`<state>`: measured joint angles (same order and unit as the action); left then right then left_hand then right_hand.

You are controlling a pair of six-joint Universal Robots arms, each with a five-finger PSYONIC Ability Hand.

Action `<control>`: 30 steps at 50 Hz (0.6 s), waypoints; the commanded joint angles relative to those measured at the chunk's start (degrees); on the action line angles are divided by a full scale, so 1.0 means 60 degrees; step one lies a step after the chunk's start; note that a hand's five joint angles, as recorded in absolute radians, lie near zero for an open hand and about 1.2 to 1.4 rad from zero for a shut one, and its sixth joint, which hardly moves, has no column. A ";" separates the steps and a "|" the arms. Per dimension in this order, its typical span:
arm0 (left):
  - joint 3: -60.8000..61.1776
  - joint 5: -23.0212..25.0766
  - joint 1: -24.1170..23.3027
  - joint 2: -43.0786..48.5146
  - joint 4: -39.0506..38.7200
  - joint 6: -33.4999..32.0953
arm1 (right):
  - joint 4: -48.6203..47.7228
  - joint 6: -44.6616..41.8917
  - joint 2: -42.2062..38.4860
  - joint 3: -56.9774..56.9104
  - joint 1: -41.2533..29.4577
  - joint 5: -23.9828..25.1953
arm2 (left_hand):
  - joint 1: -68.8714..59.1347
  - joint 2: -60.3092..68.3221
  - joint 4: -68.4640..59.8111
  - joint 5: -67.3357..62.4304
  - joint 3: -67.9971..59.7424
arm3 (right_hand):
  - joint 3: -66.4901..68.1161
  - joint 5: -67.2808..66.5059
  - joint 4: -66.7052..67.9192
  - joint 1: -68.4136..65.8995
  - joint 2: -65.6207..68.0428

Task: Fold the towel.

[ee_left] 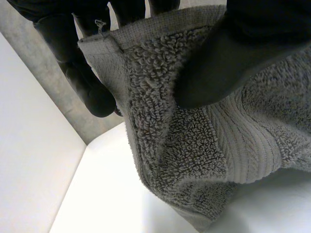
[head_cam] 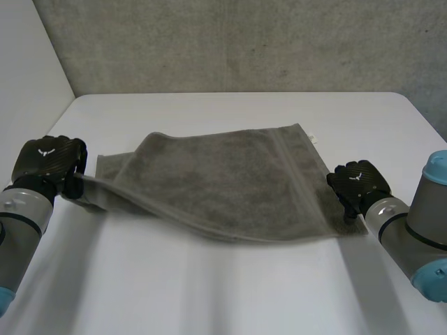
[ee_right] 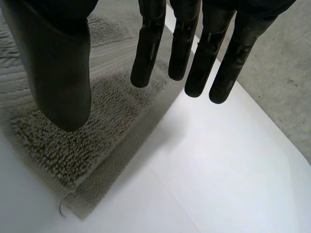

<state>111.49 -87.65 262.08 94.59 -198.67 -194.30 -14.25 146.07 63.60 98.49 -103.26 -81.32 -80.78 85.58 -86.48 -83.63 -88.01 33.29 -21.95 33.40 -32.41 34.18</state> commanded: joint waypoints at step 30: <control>0.0096 0.0004 0.0090 0.0377 -0.0272 0.0229 | 0.1086 0.0630 0.0826 0.1032 0.0671 0.2509 | 0.0130 -0.0930 0.1081 0.2272 0.1335 | -0.0980 0.0757 -0.0998 0.0833 -0.1128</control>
<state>112.29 -87.63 262.59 96.78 -200.25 -193.27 -4.91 149.84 69.60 104.44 -100.25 -67.64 -80.78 85.58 -86.48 -83.63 -88.10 31.71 -16.76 28.14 -28.18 28.72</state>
